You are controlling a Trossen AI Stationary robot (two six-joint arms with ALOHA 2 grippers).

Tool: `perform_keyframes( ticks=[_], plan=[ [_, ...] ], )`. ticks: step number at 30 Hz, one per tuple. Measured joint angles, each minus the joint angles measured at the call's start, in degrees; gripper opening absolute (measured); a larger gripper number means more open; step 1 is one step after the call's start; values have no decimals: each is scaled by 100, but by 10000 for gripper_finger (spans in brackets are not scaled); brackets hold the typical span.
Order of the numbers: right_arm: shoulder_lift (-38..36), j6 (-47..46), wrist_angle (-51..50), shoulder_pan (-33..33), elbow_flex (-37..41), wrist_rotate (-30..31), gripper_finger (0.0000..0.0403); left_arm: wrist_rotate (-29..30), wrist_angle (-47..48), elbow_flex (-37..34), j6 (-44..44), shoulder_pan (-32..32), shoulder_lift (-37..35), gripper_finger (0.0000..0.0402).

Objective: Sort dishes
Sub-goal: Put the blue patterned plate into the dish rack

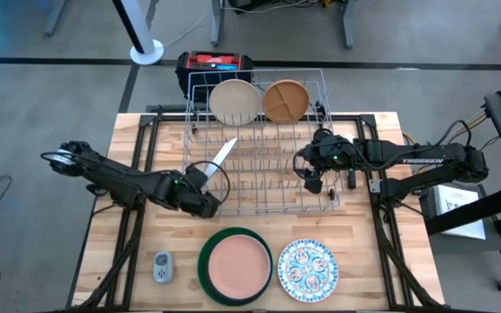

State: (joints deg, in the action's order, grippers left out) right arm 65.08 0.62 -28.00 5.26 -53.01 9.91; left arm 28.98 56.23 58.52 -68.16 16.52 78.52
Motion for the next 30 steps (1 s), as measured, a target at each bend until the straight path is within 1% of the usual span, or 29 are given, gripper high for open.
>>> perform_keyframes(
  ticks=[4, 12, 14, 18, 22, 26, 30],
  plan=[
    [0, 28, 31, 0, -14, 0, 238, -1, 216, 238, 5, 4, -11, 247],
    [0, 13, 41, 0, -28, 0, 245, 26, 917, 876, 7, 4, -17, 247],
    [0, 22, 41, 0, -28, 0, 243, -69, 1023, 1002, 22, 4, -17, 247],
    [0, 224, 66, 0, -48, 0, 238, -467, 1322, 1307, 53, 14, -17, 247],
    [0, 521, 210, 0, -152, -8, 240, -489, 1785, 1657, 55, 69, -21, 247],
    [132, 825, 338, 2, -376, -224, 234, -354, 1969, 1887, 279, 197, -20, 247],
    [636, 1244, 301, 6, -760, -262, 224, 227, 2028, 2039, 685, 299, -17, 247]
  ],
)
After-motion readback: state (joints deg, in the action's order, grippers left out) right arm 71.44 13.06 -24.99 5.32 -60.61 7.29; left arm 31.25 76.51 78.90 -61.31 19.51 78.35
